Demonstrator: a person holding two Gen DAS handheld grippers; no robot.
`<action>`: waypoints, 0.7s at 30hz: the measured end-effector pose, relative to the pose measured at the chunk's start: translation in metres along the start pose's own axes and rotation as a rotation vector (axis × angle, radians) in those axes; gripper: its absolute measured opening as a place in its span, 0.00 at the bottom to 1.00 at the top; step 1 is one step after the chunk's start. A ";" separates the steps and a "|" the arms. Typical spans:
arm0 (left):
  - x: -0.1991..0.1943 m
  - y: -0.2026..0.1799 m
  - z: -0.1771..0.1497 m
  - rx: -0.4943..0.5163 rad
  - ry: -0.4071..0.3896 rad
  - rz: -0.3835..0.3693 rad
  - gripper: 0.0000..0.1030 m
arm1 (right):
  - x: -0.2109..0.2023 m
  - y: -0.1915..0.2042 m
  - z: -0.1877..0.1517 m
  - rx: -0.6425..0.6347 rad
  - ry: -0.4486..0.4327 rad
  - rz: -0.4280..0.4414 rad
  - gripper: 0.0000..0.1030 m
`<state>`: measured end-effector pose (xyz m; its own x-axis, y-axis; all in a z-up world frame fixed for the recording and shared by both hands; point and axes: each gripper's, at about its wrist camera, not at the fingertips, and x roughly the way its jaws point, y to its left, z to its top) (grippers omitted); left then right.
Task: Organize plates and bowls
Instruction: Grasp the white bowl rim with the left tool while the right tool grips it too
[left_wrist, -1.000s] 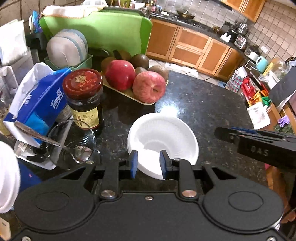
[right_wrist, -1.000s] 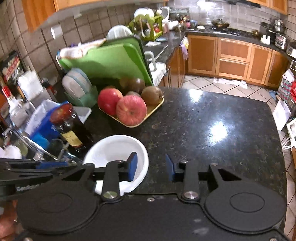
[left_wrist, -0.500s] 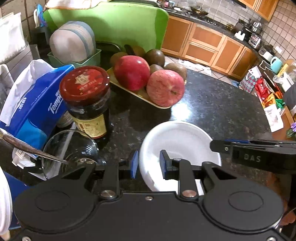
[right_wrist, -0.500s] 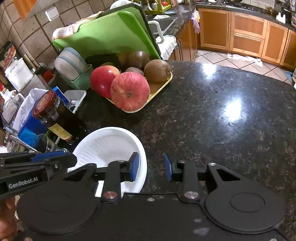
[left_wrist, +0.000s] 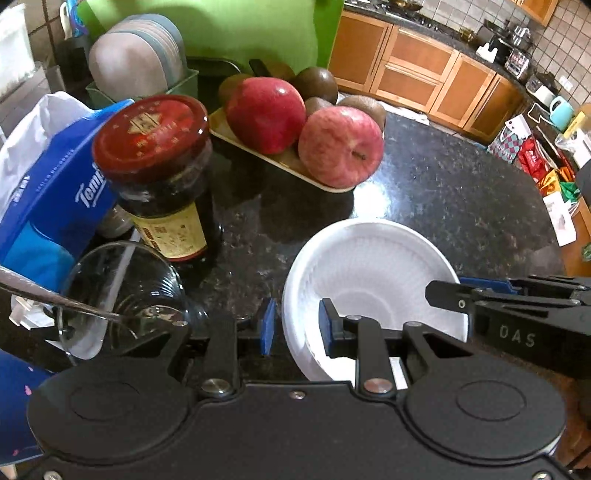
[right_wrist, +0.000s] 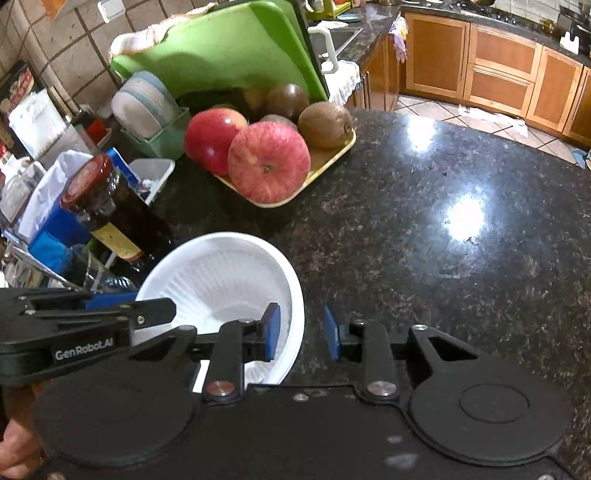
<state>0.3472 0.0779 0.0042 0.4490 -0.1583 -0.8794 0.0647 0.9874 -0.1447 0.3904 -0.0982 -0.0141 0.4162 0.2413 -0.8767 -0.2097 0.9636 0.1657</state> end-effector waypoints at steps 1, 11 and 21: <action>0.002 0.000 0.000 -0.001 0.005 0.000 0.34 | 0.001 0.001 -0.001 0.001 0.008 0.001 0.21; -0.001 0.000 -0.002 -0.007 0.012 -0.023 0.30 | -0.002 0.012 -0.011 -0.021 0.014 -0.015 0.15; -0.030 0.000 -0.009 0.014 -0.014 -0.031 0.30 | -0.034 0.024 -0.016 -0.012 -0.013 -0.019 0.15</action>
<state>0.3255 0.0823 0.0268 0.4591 -0.1890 -0.8680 0.0916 0.9820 -0.1654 0.3574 -0.0855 0.0123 0.4318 0.2243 -0.8736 -0.2124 0.9666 0.1432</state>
